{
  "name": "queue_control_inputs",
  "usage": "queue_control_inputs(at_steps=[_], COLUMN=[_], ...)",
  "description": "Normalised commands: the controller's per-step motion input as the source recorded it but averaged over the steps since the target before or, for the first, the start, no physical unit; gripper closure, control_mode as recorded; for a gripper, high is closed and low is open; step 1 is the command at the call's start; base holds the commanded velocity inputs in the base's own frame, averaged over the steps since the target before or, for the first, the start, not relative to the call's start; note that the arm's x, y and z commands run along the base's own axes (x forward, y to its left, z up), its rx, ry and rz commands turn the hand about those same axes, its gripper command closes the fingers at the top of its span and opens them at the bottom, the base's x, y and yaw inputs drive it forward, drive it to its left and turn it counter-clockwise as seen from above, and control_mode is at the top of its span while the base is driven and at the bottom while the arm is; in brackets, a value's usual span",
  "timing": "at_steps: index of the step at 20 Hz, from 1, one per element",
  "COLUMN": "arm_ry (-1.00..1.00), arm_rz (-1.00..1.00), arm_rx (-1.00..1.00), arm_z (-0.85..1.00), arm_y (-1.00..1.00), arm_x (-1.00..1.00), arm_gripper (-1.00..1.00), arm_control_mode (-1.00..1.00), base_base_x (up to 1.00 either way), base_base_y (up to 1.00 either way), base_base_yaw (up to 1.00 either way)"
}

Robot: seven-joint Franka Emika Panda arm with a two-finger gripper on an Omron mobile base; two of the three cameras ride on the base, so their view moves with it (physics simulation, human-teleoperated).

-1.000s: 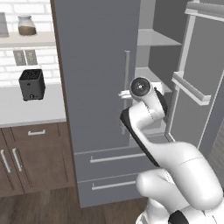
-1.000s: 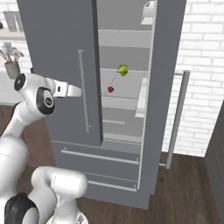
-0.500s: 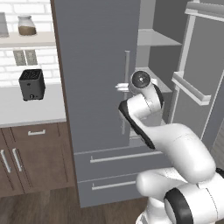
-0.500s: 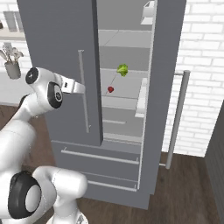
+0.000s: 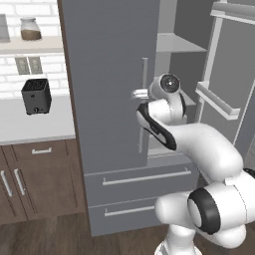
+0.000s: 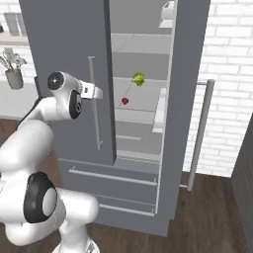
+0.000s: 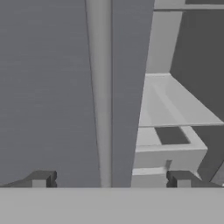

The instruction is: Take the strawberry from the fridge and place it on top of the pancake, located on the dining counter.

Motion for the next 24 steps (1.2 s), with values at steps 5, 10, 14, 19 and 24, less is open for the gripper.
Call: queue_control_inputs(at_steps=[5,10,14,19,24], arm_ry=[0.0,0.0,0.0,0.0,0.0], arm_rz=[0.04,-0.01,-0.02,-0.01,0.0], arm_rx=[0.02,0.0,0.0,0.0,0.0], arm_z=[0.07,0.04,0.0,-0.04,-0.12], arm_y=[0.08,0.1,0.04,0.0,0.0], arm_x=[0.39,0.42,0.55,0.54,0.47], arm_gripper=[-1.0,-1.0,-1.0,-1.0,-1.0], arm_control_mode=[-1.0,-1.0,-1.0,-1.0,-1.0], base_base_x=[0.0,0.0,0.0,0.0,0.0], base_base_y=[0.0,0.0,0.0,0.0,0.0], base_base_yaw=[0.0,0.0,0.0,0.0,0.0])
